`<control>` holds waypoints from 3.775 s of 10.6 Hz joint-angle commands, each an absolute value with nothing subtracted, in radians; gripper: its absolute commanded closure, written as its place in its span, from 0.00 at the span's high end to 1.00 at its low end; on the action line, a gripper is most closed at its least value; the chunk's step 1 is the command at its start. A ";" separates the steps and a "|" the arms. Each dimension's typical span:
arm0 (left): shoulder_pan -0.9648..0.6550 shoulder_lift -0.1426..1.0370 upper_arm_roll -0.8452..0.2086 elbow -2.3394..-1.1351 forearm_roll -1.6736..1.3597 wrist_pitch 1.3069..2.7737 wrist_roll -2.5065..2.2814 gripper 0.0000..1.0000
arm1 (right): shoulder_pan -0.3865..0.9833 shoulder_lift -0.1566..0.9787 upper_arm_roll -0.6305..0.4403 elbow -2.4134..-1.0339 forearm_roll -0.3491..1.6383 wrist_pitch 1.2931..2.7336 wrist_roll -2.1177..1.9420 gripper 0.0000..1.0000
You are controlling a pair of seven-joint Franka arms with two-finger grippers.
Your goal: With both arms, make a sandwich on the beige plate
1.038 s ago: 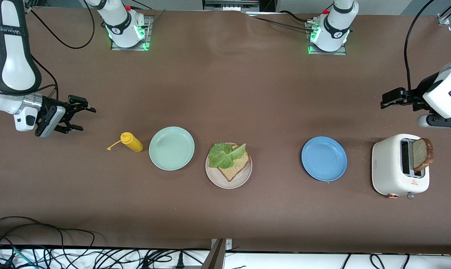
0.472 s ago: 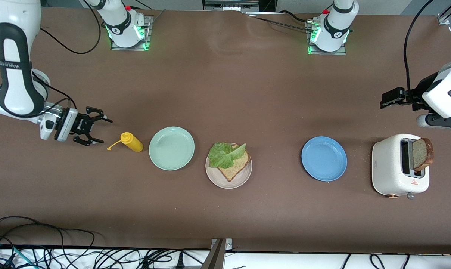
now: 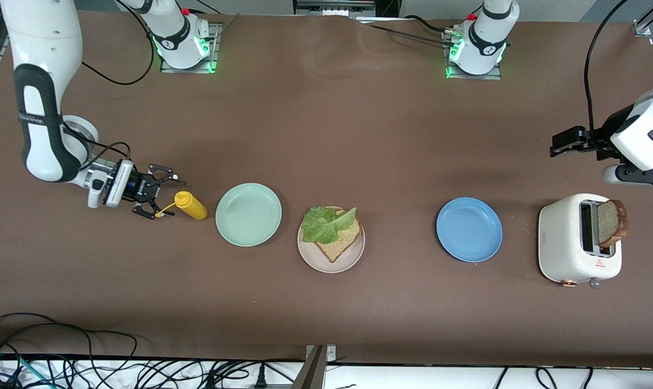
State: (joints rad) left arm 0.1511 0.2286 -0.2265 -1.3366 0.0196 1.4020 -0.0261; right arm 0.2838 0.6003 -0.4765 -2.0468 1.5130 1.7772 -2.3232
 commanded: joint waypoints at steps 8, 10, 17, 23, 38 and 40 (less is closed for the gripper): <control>0.156 0.204 -0.229 -1.361 0.009 1.404 -0.003 0.99 | 0.282 0.736 -0.445 -1.885 1.614 1.703 -2.387 0.00; 0.156 0.204 -0.229 -1.362 0.011 1.404 -0.002 0.99 | 0.285 0.733 -0.445 -1.856 1.603 1.703 -2.282 0.00; 0.158 0.199 -0.227 -1.367 0.012 1.405 -0.002 0.98 | 0.337 0.710 -0.454 -1.623 1.335 1.782 -1.759 0.00; 0.158 0.199 -0.229 -1.373 0.011 1.411 -0.002 0.98 | 0.542 0.695 -0.466 -1.437 0.690 1.952 -1.231 0.00; 0.157 0.244 -0.225 -1.371 0.012 1.437 -0.003 0.99 | 1.032 0.781 -0.462 -1.333 -0.414 1.979 -0.519 0.00; 0.156 0.259 -0.227 -1.367 0.012 1.450 -0.003 0.99 | 1.031 0.791 -0.462 -1.306 -0.436 1.947 -0.484 0.00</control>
State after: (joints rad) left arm 0.1527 0.2509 -0.2251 -1.3678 0.0196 1.4323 -0.0230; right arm 1.0238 0.7551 -0.4446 -1.3713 -0.4072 1.9892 -0.5165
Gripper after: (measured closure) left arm 0.004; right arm 0.890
